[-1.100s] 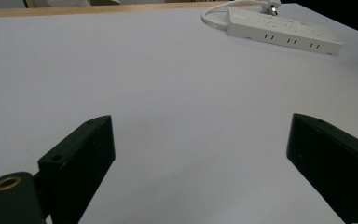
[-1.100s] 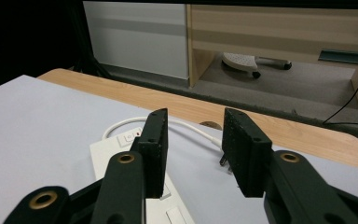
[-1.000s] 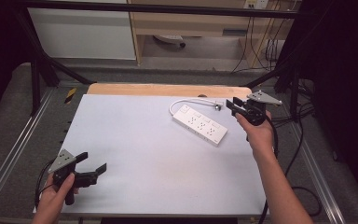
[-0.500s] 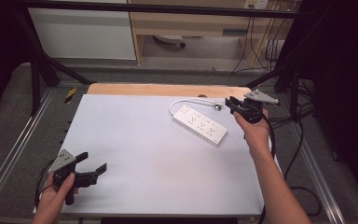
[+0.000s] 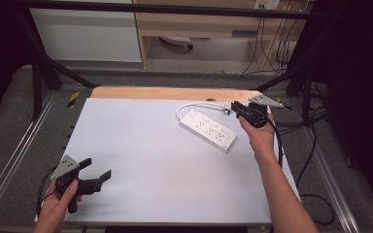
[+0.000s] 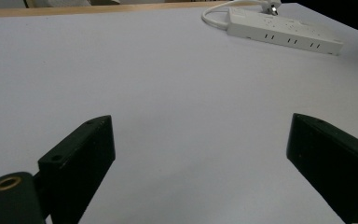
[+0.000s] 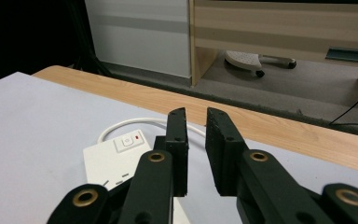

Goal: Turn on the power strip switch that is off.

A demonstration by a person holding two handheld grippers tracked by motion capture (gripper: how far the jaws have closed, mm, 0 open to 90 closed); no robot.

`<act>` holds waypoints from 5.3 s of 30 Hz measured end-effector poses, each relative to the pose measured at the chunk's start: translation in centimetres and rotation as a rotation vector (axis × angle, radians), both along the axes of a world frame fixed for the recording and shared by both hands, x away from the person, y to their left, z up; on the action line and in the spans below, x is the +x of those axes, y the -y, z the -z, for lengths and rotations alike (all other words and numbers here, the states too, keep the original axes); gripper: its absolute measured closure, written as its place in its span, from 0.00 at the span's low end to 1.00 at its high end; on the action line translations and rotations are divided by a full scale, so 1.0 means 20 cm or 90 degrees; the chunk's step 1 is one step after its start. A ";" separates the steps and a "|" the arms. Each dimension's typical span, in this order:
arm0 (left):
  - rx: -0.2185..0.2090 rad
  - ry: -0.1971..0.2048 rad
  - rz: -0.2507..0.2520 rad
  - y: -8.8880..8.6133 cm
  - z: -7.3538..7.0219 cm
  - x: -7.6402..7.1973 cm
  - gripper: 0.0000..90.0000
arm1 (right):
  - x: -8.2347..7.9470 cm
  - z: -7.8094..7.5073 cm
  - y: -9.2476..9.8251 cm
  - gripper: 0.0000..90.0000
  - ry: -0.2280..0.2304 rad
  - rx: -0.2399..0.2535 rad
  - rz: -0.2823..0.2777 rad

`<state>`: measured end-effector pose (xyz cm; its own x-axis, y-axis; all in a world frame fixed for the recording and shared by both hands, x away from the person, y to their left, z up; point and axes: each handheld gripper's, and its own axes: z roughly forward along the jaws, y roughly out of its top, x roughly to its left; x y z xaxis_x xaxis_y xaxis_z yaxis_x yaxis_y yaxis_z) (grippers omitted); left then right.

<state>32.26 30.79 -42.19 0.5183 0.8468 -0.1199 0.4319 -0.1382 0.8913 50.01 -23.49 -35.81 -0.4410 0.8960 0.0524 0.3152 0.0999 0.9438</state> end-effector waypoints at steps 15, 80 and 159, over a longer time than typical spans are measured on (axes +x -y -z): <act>0.001 0.000 0.000 0.00 0.00 0.00 0.09 | 0.05 0.07 -0.02 0.98 -0.009 -0.011 0.000; 0.003 0.002 -0.001 0.00 0.00 0.00 0.09 | 0.06 0.34 -0.06 1.00 -0.064 -0.018 0.008; 0.004 0.000 0.000 0.00 0.00 0.00 0.09 | 0.02 0.49 -0.10 1.00 -0.083 -0.015 0.005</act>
